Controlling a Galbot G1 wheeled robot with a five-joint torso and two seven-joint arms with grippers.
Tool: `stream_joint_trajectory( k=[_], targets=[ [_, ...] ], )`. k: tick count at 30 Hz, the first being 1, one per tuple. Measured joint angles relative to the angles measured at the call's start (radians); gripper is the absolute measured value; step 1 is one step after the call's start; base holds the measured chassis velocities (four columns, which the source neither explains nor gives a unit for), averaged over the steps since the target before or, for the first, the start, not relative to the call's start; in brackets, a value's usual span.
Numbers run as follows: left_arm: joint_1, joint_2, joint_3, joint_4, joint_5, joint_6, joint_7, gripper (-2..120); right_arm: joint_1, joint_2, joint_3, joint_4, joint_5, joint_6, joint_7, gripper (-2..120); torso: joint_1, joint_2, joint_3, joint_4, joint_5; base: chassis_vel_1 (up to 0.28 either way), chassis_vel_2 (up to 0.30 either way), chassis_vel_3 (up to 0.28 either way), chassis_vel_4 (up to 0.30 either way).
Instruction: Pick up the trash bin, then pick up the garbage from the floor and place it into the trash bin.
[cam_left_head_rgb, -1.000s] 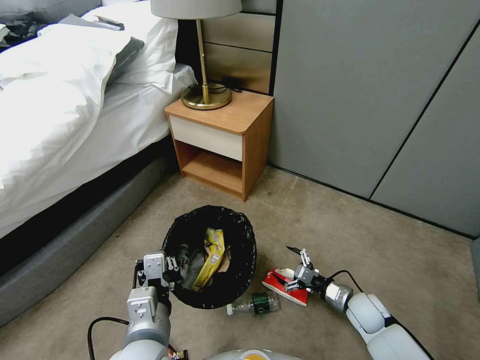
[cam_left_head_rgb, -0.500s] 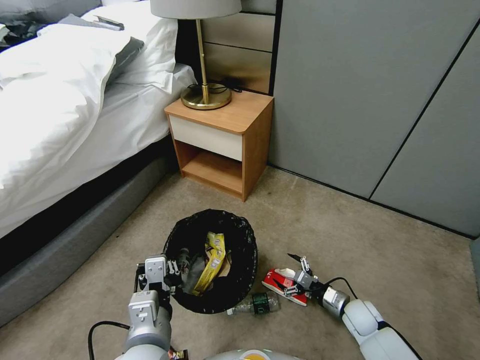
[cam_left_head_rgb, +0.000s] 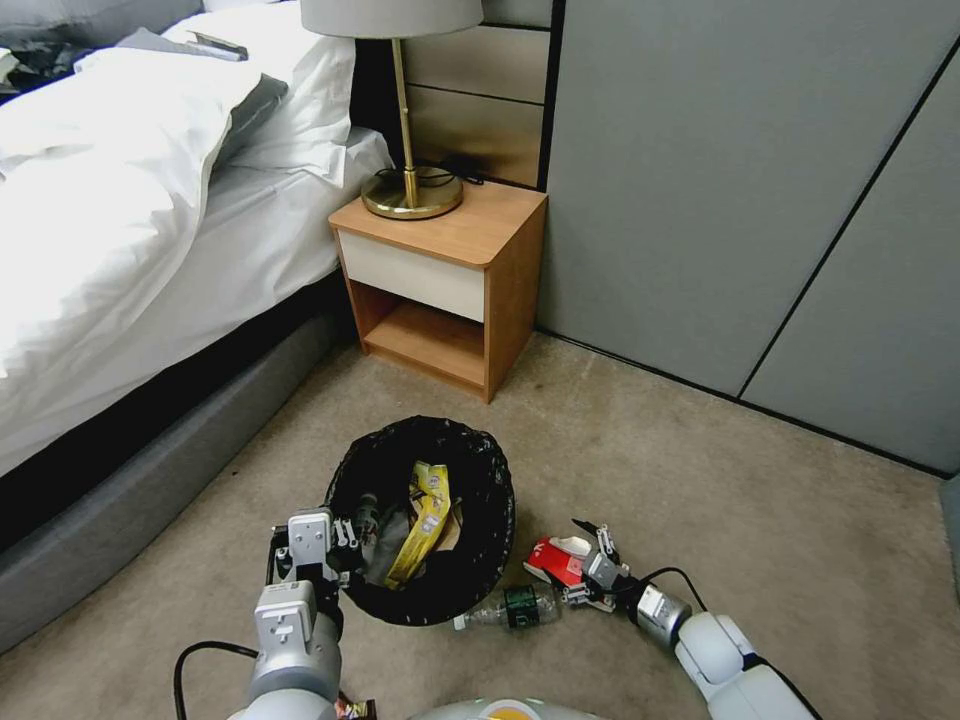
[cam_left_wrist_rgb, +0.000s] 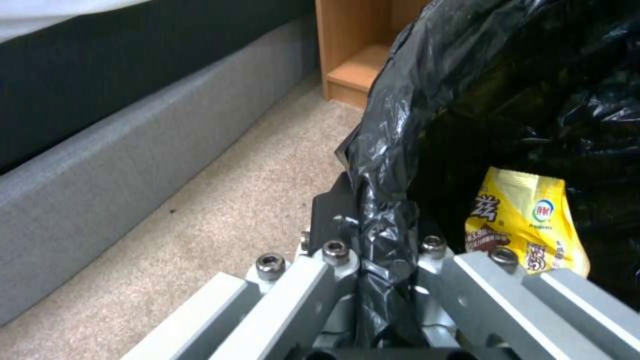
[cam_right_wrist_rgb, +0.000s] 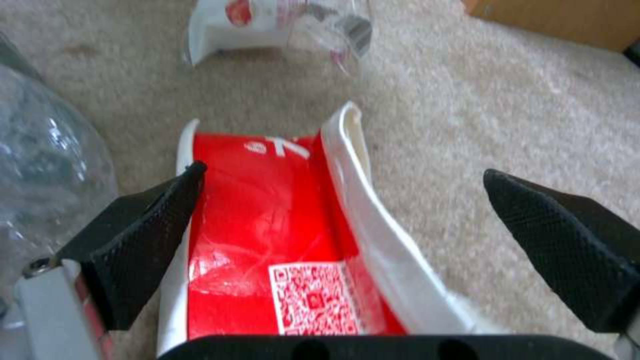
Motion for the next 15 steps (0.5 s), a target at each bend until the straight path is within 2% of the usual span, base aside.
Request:
stream_joint_trajectory(
  k=[11, 15],
  targets=[
    [0.0, 0.001, -0.002, 0.0, -0.001, -0.001, 0.0, 1, 0.023, 0.003, 0.006, -0.048, -0.006, 0.018, 0.016, 100, 0.0, 0.0, 0.0, 0.0, 0.0, 0.0, 0.0, 0.0, 0.0],
    [-0.001, 0.0, -0.002, 0.0, -0.002, -0.001, 0.0, 1, 0.024, 0.0, 0.006, -0.052, -0.006, 0.031, 0.016, 96, 0.0, 0.0, 0.0, 0.0, 0.0, 0.0, 0.0, 0.0, 0.0]
  ],
)
